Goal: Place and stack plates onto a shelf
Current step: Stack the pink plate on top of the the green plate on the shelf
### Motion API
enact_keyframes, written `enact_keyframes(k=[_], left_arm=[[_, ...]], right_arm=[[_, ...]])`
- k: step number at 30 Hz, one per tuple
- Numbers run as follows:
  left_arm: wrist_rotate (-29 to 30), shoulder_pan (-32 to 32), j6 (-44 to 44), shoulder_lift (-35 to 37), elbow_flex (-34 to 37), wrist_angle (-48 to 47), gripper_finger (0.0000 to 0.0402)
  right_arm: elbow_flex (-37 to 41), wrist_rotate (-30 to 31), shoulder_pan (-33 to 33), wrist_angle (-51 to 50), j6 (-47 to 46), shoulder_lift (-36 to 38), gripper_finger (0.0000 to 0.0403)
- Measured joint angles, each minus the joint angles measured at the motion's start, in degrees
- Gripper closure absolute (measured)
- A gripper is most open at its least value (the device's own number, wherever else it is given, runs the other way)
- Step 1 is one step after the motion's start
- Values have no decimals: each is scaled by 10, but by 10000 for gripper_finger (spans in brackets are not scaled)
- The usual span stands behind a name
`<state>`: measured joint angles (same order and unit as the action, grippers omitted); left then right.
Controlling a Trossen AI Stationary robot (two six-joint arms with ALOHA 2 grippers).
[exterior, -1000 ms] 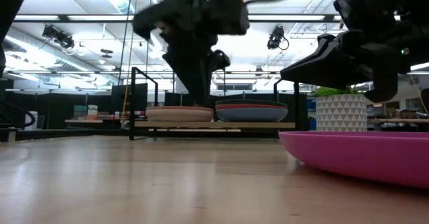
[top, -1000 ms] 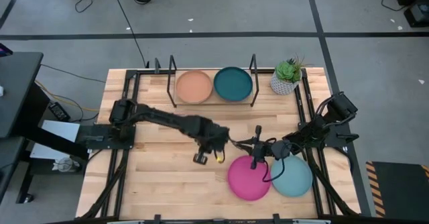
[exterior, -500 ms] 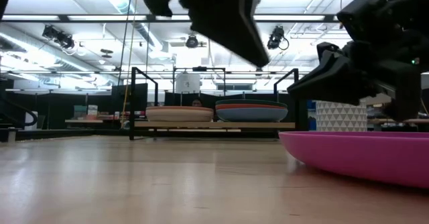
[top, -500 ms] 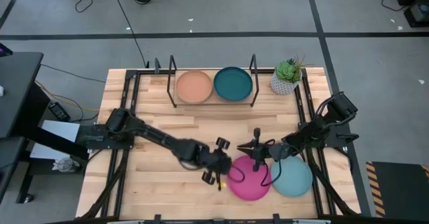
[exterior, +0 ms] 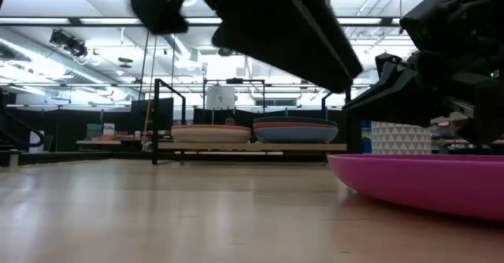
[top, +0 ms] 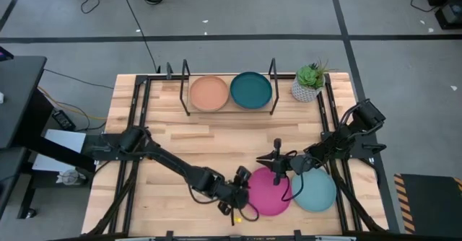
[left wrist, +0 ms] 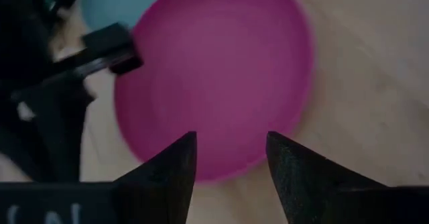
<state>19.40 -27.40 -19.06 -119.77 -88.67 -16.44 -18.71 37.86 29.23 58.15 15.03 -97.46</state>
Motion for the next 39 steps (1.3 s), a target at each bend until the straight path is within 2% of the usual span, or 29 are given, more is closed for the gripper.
enact_keyframes(k=[11,18,21,26,30,33,39], left_arm=[[-21,-9,-83,-46,0,53,220],[-30,-6,-99,-74,1,44,226],[-26,-6,-103,-77,0,50,251],[-33,-6,-83,-77,0,48,326],[-54,-8,-57,-68,0,38,384],[-63,-8,-17,-39,1,9,386],[-49,-4,54,41,0,-77,386]], right_arm=[[2,-3,0,5,-7,0,353],[4,-3,0,4,-11,1,353],[4,-3,0,4,-11,1,353],[4,-2,0,6,-8,1,353],[4,1,17,75,39,2,353],[4,41,41,113,80,2,353],[3,208,75,143,115,3,353]])
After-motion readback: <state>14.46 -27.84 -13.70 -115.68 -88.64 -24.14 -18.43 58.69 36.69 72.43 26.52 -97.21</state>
